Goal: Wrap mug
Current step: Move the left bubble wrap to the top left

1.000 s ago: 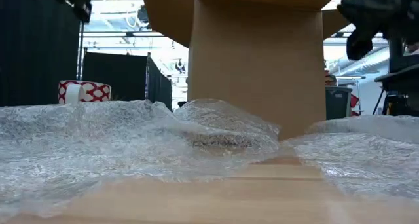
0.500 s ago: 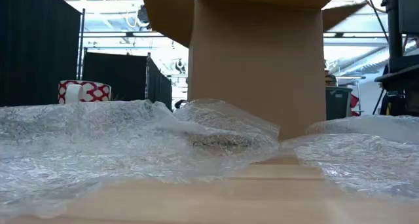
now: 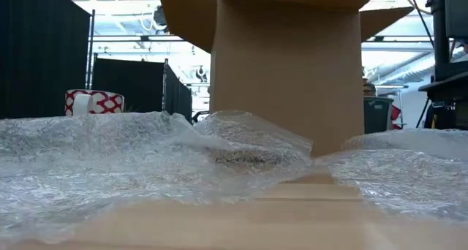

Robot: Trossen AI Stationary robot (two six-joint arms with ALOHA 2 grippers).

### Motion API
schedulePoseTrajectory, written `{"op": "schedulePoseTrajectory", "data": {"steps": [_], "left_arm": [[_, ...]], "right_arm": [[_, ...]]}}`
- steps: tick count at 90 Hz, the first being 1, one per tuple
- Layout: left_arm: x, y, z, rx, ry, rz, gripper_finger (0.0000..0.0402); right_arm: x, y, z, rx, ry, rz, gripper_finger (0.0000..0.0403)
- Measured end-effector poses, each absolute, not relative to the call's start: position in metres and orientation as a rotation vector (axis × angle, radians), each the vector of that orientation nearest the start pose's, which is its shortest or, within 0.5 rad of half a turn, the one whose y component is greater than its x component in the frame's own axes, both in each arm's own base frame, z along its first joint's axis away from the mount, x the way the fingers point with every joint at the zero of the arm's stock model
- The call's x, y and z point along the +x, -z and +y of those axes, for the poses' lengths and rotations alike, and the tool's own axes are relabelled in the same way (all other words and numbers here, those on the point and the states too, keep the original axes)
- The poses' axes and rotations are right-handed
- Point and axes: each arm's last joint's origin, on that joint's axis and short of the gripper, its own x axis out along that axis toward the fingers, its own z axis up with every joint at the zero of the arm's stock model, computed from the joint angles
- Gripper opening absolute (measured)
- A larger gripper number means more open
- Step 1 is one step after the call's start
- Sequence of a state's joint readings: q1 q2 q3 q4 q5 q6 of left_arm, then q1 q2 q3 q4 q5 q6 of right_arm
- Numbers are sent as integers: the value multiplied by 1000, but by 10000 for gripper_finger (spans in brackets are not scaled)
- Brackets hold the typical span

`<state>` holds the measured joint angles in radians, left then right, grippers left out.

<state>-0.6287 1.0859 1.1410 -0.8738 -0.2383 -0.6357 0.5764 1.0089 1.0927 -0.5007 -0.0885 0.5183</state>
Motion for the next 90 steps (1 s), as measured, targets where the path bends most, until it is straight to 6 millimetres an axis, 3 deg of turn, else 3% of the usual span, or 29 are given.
{"op": "schedulePoseTrajectory", "data": {"steps": [22,35,45,54,76,90], "left_arm": [[199,-298,-158,-197,83,971,0],[220,-267,-177,-230,17,1033,0],[233,-247,-179,-175,38,1122,0],[242,-241,-173,-202,32,1165,11],[251,-248,-149,-203,43,1171,116],[258,-234,-142,-136,4,1240,207]], "right_arm": [[172,-336,157,289,-297,722,34],[183,-311,176,206,-214,795,34],[195,-290,188,155,-181,859,34],[204,-271,197,110,-153,916,34],[225,-224,219,35,-108,1003,34],[241,-197,232,43,-103,998,34]]}}
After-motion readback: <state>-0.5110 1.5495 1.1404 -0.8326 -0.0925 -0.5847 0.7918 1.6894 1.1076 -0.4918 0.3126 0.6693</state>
